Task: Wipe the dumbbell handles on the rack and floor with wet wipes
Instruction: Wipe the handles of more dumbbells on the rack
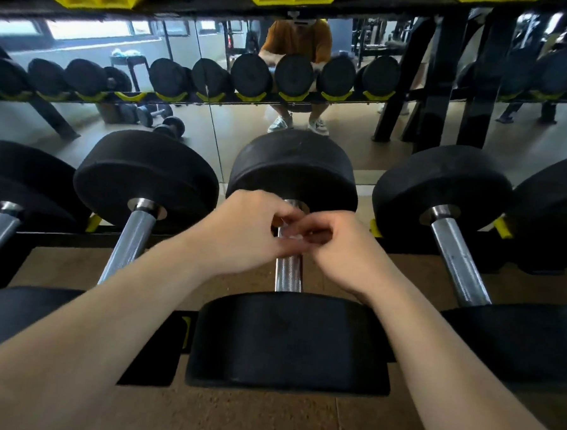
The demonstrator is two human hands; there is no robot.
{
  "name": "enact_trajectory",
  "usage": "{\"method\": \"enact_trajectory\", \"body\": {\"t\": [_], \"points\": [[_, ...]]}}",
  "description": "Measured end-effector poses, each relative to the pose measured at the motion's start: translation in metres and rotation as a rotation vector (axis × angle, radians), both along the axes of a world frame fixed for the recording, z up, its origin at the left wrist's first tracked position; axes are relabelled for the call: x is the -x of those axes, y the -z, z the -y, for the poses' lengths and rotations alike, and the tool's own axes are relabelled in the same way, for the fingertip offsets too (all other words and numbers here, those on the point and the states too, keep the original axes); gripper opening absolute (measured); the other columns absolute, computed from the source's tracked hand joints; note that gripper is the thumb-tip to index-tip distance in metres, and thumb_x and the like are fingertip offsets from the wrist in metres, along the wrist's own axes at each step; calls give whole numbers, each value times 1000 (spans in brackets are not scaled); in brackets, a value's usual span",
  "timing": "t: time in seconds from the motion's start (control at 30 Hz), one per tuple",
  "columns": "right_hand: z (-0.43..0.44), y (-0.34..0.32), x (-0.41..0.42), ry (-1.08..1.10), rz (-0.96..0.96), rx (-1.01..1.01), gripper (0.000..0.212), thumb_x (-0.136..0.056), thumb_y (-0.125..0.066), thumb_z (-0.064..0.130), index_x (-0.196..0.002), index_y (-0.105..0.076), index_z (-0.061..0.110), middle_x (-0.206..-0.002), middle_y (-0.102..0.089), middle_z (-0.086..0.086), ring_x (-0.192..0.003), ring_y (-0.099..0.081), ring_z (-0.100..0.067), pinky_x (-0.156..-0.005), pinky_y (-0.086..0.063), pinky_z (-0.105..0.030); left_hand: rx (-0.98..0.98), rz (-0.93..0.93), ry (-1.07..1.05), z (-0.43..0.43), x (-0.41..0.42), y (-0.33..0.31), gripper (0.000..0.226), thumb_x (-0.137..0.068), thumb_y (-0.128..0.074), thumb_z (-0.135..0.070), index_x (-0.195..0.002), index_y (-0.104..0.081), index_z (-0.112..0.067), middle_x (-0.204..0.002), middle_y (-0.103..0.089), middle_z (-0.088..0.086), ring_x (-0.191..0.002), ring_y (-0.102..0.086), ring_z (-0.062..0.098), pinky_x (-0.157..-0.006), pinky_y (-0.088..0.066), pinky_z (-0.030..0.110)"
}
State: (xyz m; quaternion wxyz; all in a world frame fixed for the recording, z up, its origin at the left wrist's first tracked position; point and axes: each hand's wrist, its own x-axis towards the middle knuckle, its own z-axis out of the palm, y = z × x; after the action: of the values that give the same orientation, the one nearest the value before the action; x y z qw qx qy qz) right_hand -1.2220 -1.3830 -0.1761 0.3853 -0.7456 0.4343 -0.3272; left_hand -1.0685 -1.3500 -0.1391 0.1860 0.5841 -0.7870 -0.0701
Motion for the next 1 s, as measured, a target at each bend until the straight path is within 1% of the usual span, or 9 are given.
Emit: {"method": "enact_trajectory", "body": {"t": [0.17,0.33,0.43,0.57,0.7,0.8,0.87,0.93,1.0], "points": [[-10,4,6,10,95,-39,38,-87,-50,-5,-89,-67,29,-96,-71,3,-94,-67,-10,-90,-55,-37,103,33,-3,14,3,6,21,-76,-79,-30,-96,-75,-31,-82,-66,-15,-77,-58,0,-71,-45,14],[-38,0,18,138,82,251,18,-95,-56,19,-105,-67,27,-96,-64,17,-90,-60,5,-77,-48,-8,287,166,44,28,-5,20,14,-85,-64,-31,-86,-76,-23,-76,-69,-6,-67,-58,7,-61,-45,23],[-75,-1,26,-35,134,463,29,-99,-45,31,-98,-71,17,-95,-63,9,-87,-60,-5,-73,-48,-20,332,173,-48,33,6,22,21,-91,-54,-32,-94,-74,-24,-84,-71,0,-79,-66,21,-69,-53,35],[-91,15,32,-162,-28,653,42,-99,-42,37,-118,-68,10,-122,-63,-3,-114,-55,-15,-94,-45,-32,128,287,39,38,13,15,26,-96,-50,-39,-101,-74,-30,-96,-69,-9,-93,-62,14,-83,-50,40],[-101,24,39,-179,-233,672,56,-98,-40,49,-140,-50,14,-147,-46,-1,-138,-38,-13,-111,-34,-36,-89,352,206,20,11,7,26,-90,-52,-49,-96,-75,-39,-83,-64,-18,-84,-59,4,-79,-50,30],[-100,23,38,-165,-113,637,51,-95,-47,47,-136,-55,17,-144,-50,2,-136,-40,-8,-113,-33,-32,-152,375,254,16,12,4,17,-89,-60,-43,-93,-75,-38,-74,-60,-23,-78,-59,-1,-74,-48,18],[-97,21,39,-151,29,546,42,-96,-49,40,-130,-60,18,-137,-56,6,-131,-44,-2,-109,-37,-29,-8,340,242,18,12,6,20,-86,-58,-39,-82,-76,-31,-69,-63,-18,-68,-59,0,-67,-48,18],[-92,19,40,-65,124,410,37,-97,-48,37,-126,-64,20,-131,-58,11,-125,-46,3,-104,-40,-22,175,294,165,24,11,9,22,-81,-56,-31,-72,-73,-20,-63,-64,-9,-59,-58,10,-61,-51,31],[-85,20,42,27,168,273,36,-95,-51,40,-126,-63,25,-128,-56,17,-122,-45,6,-101,-40,-16,197,236,87,24,11,11,15,-81,-64,-25,-72,-73,-18,-61,-62,-6,-58,-57,10,-62,-50,32]]}}
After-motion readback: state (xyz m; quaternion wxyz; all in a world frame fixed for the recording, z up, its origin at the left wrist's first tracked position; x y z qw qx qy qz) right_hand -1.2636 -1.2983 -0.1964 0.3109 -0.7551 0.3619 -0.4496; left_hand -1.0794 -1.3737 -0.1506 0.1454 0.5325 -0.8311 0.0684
